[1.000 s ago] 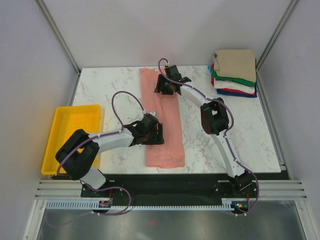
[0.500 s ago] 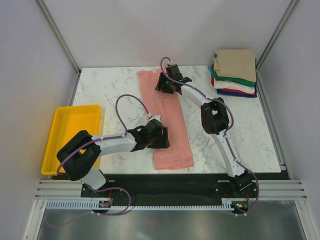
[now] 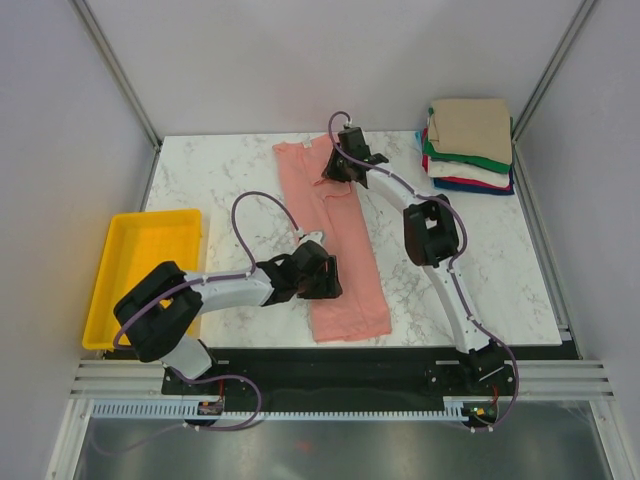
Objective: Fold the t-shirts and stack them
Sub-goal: Fold the tshirt
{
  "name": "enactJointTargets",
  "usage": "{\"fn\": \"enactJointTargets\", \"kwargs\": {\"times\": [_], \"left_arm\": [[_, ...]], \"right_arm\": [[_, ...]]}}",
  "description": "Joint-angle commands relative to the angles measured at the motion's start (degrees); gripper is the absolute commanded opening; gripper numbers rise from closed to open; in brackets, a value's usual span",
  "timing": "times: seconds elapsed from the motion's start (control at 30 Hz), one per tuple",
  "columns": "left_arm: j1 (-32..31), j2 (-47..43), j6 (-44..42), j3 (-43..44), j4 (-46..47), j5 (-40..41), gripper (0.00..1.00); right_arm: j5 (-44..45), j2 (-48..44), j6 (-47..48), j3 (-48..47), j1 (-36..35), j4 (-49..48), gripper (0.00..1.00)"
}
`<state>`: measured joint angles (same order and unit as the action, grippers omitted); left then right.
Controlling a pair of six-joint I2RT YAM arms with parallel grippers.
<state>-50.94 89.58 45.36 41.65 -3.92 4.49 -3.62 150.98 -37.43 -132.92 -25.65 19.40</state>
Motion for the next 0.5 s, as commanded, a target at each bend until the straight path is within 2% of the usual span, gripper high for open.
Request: {"fn": "enactJointTargets", "kwargs": {"times": [0.0, 0.13, 0.2, 0.33, 0.4, 0.47], "left_arm": [[-1.97, 6.13, 2.80, -5.35, -12.78, -2.21, 0.68], [-2.41, 6.40, 3.41, -5.44, -12.86, -2.12, 0.68], [-2.50, 6.22, 3.59, -5.88, -12.78, -2.03, 0.67], [-2.76, 5.08, 4.20, -6.84, -12.86, -2.12, 0.67], [-2.85, 4.55, 4.38, -7.37, -12.95, -2.12, 0.67], [-2.94, 4.20, 4.47, -7.63, -13.21, -2.03, 0.67]], "right_arm": [[-0.07, 0.37, -2.55, -1.29, 0.07, -4.10, 0.19], [0.27, -0.42, -7.46, 0.90, 2.00, -7.62, 0.00], [0.72, -1.47, -11.07, 2.92, 3.32, -10.32, 0.00], [1.42, -4.20, -23.45, 14.33, 7.71, -17.63, 0.00], [0.63, -3.85, -29.17, 15.67, 8.94, -18.87, 0.01], [-2.61, -2.28, -30.59, 14.80, 10.00, -20.96, 0.38]]}}
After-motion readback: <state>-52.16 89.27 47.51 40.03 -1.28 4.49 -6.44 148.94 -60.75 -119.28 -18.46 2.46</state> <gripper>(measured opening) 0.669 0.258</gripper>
